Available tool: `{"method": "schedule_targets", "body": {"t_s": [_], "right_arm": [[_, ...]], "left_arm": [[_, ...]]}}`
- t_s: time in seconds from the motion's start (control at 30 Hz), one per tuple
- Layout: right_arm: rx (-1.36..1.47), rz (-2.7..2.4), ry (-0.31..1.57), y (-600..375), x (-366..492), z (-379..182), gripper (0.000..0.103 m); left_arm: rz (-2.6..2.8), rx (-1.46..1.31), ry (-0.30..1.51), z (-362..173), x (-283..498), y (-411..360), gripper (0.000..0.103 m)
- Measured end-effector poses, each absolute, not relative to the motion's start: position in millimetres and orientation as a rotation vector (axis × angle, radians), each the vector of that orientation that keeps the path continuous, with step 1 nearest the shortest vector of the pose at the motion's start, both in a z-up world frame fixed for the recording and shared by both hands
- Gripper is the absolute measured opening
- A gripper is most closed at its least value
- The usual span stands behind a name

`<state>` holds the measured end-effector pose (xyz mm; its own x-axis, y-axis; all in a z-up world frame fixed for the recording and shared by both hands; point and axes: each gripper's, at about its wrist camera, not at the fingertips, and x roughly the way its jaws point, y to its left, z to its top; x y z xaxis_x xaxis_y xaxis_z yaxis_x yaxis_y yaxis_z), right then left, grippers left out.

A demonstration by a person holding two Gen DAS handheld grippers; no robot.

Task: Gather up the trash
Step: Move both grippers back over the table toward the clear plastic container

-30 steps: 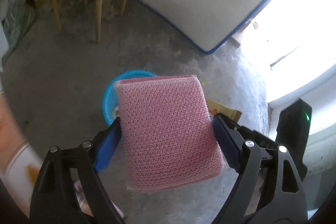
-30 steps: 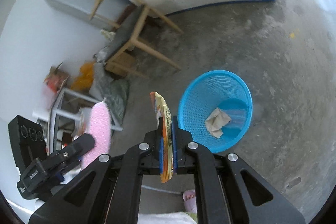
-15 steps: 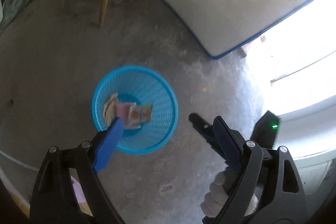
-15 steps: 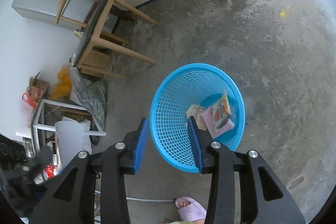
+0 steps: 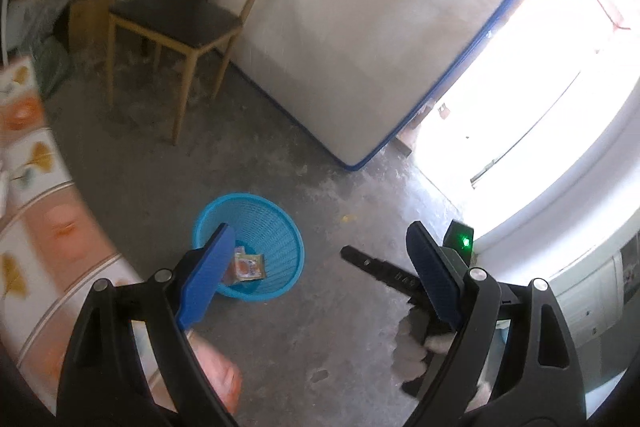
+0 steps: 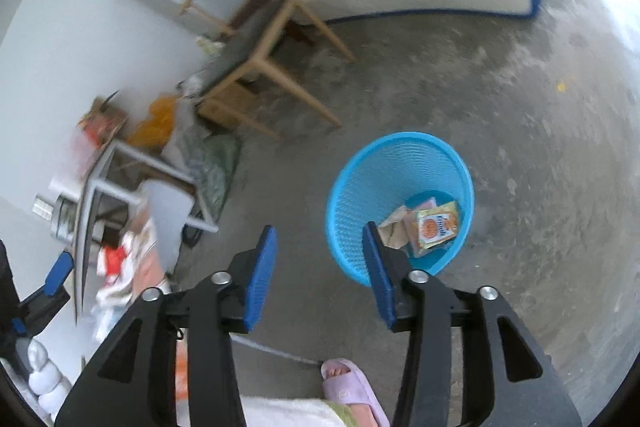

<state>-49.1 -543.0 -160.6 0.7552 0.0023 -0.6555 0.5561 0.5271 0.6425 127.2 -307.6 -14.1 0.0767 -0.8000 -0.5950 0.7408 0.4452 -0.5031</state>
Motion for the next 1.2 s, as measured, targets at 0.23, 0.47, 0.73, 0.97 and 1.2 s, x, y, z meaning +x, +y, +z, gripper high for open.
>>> {"method": "schedule_targets", "body": {"t_s": [0.23,0.47,0.73,0.97,1.2], "right_arm": [[0.858,-0.160,0.710,-486.3,-46.8,-111.1,0.055],[0.783,0.039,0.765,-419.1,-9.9,-79.2,0.062],[0.788,0.294,0.839,-332.4,57.7,-67.2,0.062],[0.703,0.396,0.839,-275.7,112.7,-43.9,0.062],[0.595,0.423,0.874,-243.2,180.4,-41.1,0.061]], "left_arm": [[-1.070,-0.090,0.830,-0.5,84.4,-196.1,0.083],[-0.825,-0.084,0.697,-0.3,62.2,-83.2,0.083],[-0.637,-0.200,0.665,-5.4,73.4,2.0,0.083],[-0.608,-0.247,0.648,-13.0,81.1,25.2,0.075],[-0.621,-0.278,0.668,-20.0,87.0,35.3,0.054]]}}
